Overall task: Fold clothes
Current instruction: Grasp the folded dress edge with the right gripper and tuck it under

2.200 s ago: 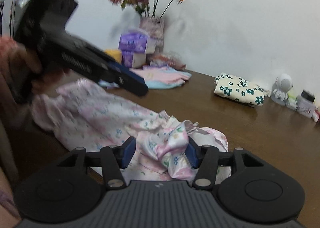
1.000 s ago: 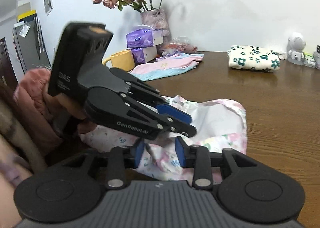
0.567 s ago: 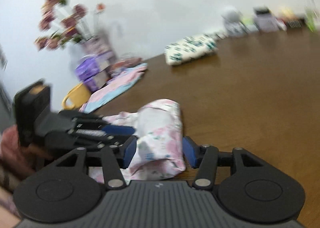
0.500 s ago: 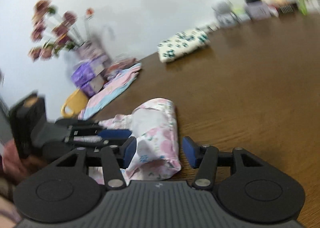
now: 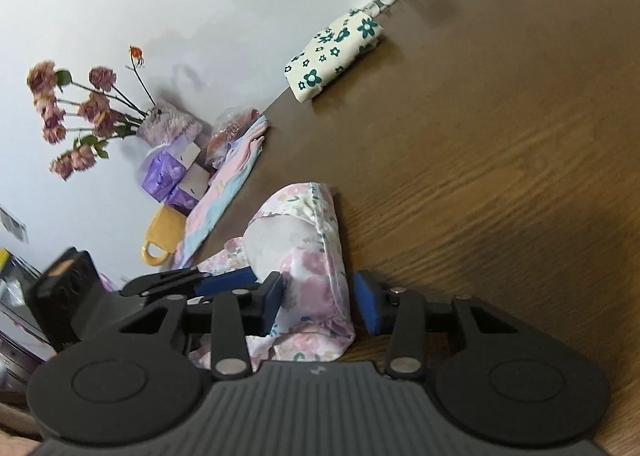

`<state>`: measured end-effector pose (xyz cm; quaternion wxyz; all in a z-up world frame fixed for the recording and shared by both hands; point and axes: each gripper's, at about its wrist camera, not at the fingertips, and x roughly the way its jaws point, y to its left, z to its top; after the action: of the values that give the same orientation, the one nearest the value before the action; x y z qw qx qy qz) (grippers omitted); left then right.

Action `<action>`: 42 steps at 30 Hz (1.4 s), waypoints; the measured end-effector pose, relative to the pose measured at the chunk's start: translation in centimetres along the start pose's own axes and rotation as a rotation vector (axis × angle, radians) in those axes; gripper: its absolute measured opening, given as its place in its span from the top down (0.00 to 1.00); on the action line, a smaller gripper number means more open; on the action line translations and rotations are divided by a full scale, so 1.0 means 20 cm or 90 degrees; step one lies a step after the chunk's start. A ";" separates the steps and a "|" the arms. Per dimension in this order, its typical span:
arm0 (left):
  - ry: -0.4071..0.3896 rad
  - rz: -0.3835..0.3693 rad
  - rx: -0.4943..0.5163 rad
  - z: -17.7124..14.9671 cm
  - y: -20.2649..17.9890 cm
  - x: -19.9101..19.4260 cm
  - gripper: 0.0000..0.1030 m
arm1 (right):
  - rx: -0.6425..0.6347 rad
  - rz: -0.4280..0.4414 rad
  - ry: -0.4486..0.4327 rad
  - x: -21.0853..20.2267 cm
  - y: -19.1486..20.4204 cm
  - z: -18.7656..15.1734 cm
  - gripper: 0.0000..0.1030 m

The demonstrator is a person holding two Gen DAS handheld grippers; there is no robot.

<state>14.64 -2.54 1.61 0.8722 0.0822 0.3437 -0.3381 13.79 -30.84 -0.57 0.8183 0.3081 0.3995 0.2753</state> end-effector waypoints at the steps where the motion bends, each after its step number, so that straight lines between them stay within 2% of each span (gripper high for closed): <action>1: 0.000 0.000 0.001 0.00 0.00 0.00 0.79 | 0.007 0.003 0.002 0.00 0.00 0.00 0.64; 8: -0.001 0.002 0.002 0.00 -0.01 0.00 0.79 | 0.040 0.021 0.013 0.07 -0.03 0.00 0.81; 18: -0.001 0.005 0.004 -0.01 -0.02 0.00 0.79 | 0.036 0.019 0.006 0.07 -0.03 -0.01 0.82; 21: -0.001 0.006 0.005 -0.01 -0.02 0.00 0.79 | 0.037 0.012 0.007 0.07 -0.03 -0.01 0.90; 27: 0.001 0.013 0.003 0.01 -0.03 0.00 0.79 | 0.010 -0.018 0.006 0.06 0.00 -0.01 0.95; 31: -0.012 0.017 0.018 0.04 -0.07 -0.03 0.80 | -0.042 -0.056 -0.008 0.01 0.06 0.03 0.95; 36: -0.041 0.012 0.049 0.07 -0.14 -0.09 0.80 | -0.118 -0.129 -0.046 -0.10 0.11 0.12 0.95; 42: -0.033 0.022 0.053 0.08 -0.18 -0.07 0.80 | -0.309 -0.270 -0.063 -0.21 0.26 0.16 0.95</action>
<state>12.51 -5.11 4.10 0.8824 0.1157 0.3051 -0.3390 13.21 -31.30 6.82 0.9255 0.0269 0.3371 0.1705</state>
